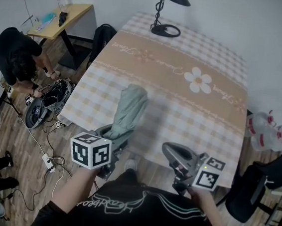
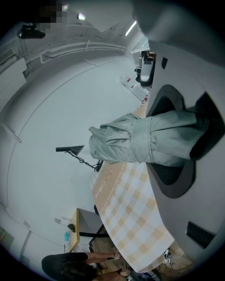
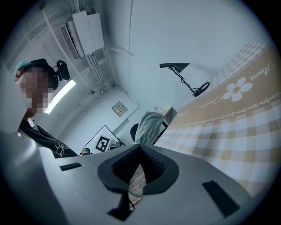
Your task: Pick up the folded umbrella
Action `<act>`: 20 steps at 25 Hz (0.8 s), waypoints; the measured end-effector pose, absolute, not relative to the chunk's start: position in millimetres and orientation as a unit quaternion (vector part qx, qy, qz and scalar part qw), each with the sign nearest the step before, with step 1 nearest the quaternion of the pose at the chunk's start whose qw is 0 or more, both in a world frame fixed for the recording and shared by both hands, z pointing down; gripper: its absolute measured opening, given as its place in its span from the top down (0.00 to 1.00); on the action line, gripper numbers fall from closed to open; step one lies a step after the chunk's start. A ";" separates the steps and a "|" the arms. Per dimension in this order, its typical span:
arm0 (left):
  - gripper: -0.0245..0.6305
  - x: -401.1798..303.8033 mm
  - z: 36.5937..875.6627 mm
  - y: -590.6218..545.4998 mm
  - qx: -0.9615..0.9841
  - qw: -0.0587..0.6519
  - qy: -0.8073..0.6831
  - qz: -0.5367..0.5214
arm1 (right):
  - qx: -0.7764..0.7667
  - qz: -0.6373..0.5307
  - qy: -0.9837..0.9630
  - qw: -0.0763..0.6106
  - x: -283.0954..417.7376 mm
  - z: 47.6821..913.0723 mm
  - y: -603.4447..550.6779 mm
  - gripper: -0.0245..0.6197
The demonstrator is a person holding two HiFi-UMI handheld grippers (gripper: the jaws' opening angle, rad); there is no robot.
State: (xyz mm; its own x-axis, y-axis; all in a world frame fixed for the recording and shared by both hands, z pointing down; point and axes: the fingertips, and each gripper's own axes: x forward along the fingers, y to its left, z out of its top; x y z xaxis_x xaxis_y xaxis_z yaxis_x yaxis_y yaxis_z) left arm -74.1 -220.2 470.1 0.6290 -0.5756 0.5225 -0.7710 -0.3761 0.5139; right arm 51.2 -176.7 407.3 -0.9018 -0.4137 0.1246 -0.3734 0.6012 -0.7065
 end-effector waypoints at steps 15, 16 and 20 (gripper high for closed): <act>0.57 -48.7 380.7 -136.9 0.856 0.340 -0.388 0.040 | -0.187 -0.344 0.919 0.028 61.7 372.6 -125.4 0.95; 0.57 -47.1 377.2 -131.9 0.857 0.338 -0.388 0.036 | -0.185 -0.341 0.921 0.029 63.0 370.2 -121.0 0.95; 0.57 -40.6 368.5 -115.2 0.860 0.325 -0.392 0.034 | -0.184 -0.333 0.924 0.037 69.3 361.0 -106.5 0.95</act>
State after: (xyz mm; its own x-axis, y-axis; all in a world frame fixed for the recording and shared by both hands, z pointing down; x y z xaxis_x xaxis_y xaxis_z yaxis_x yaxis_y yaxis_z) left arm -40.6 -115.2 368.5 0.6907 -0.6512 0.3143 -0.6961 -0.4813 0.5327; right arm 69.3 -106.5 361.0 -0.9298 -0.3639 0.0545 -0.3149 0.7103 -0.6296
